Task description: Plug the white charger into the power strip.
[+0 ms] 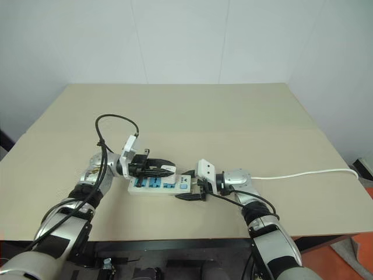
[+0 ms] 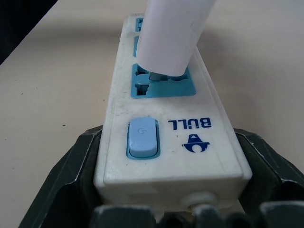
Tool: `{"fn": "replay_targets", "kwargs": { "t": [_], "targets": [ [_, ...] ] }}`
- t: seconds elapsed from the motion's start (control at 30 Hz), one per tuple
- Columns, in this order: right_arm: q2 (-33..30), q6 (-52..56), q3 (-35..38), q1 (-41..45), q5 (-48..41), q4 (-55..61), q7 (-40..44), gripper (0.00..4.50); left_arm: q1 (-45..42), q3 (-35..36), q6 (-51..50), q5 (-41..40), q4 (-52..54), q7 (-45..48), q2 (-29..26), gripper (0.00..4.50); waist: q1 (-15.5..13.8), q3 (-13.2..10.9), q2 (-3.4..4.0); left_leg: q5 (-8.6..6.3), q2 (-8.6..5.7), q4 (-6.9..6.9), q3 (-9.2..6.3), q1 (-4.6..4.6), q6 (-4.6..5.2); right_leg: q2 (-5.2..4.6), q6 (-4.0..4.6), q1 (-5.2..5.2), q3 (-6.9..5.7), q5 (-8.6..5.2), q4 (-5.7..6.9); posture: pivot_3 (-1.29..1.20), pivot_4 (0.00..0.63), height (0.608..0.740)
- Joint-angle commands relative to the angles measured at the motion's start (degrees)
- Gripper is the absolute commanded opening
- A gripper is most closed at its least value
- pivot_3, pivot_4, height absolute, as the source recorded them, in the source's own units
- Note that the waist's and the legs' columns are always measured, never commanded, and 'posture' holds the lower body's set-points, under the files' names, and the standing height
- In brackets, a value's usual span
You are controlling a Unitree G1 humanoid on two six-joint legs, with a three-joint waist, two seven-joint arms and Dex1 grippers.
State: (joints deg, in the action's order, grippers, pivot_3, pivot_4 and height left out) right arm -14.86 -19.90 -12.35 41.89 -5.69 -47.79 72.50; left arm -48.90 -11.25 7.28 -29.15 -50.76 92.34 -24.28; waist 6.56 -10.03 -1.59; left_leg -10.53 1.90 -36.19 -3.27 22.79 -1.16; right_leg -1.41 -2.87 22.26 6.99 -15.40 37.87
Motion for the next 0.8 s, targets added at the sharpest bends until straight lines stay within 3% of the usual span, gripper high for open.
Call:
{"fn": "replay_targets", "kwargs": {
  "t": [0.03,0.8],
  "targets": [
    [-0.80,-0.42,0.45,-0.56,0.75,0.50,-0.57,3.42,-0.83,-0.34,-0.23,0.22,0.09,0.16,-0.04,1.02,-0.06,0.00,0.00,0.00,0.00,0.00,0.00,0.00,0.00,0.00,0.00,0.00,0.00,0.00,0.00,0.00,0.150,0.740],
    [-2.03,-0.43,0.21,-0.05,1.08,-0.17,0.42,3.42,2.85,-3.00,0.39,-0.22,1.15,0.16,-1.00,1.02,-0.81,0.03,0.02,0.00,0.00,0.01,0.02,-0.07,0.00,0.00,-0.01,-0.03,0.02,0.00,-0.01,0.00,0.150,0.740]
  ]
}}
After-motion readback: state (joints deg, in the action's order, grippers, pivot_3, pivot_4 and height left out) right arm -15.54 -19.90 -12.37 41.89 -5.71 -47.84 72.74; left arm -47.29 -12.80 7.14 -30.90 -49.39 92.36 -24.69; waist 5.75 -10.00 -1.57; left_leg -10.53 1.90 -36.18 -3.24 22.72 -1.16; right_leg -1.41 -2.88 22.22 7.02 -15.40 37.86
